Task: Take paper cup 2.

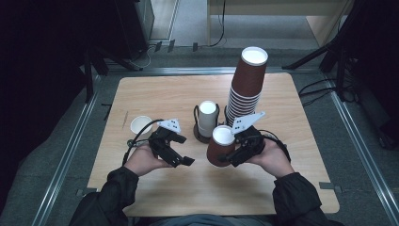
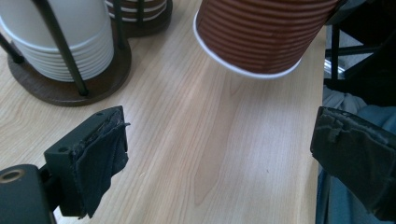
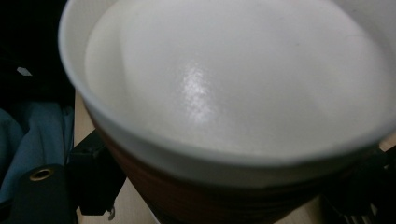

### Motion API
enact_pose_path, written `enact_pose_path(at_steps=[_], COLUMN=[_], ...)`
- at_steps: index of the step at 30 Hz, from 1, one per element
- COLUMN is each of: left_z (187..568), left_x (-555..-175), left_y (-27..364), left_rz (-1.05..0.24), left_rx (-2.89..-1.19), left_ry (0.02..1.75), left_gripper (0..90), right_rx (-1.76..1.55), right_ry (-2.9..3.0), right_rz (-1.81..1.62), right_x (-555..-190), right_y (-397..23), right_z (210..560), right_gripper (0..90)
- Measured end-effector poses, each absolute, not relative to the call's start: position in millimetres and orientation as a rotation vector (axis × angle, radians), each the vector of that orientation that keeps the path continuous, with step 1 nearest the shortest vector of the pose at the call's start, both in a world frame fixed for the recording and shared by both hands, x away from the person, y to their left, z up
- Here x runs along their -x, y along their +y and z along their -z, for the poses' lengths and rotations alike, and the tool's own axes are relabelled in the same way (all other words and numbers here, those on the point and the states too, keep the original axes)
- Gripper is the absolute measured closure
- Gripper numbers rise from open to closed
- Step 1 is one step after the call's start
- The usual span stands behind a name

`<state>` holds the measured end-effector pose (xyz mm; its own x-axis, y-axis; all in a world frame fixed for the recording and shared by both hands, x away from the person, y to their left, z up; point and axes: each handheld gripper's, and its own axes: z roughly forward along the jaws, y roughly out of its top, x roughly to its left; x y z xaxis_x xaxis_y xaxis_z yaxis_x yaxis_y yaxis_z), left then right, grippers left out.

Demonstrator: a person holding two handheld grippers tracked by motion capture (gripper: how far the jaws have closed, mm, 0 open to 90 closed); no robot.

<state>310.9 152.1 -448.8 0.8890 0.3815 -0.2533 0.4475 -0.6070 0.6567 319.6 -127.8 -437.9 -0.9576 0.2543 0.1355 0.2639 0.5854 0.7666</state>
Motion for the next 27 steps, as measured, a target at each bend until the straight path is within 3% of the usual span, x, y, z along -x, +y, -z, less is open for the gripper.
enact_pose_path(at_steps=[10, 27], left_z=[457.2, 471.1], left_x=[-313.9, -308.6], left_y=[146.3, 124.6], left_rz=[0.161, 0.227], left_rx=[-2.279, -2.308], left_ry=[0.532, 0.431], left_gripper=[3.1, 1.4], right_rx=[0.437, 0.382], right_ry=[-2.72, -2.567], right_rz=[1.401, 1.533], right_x=[-321.0, -318.2], right_y=[-123.7, -109.3], right_z=[461.2, 469.2], right_gripper=[15.0, 15.0])
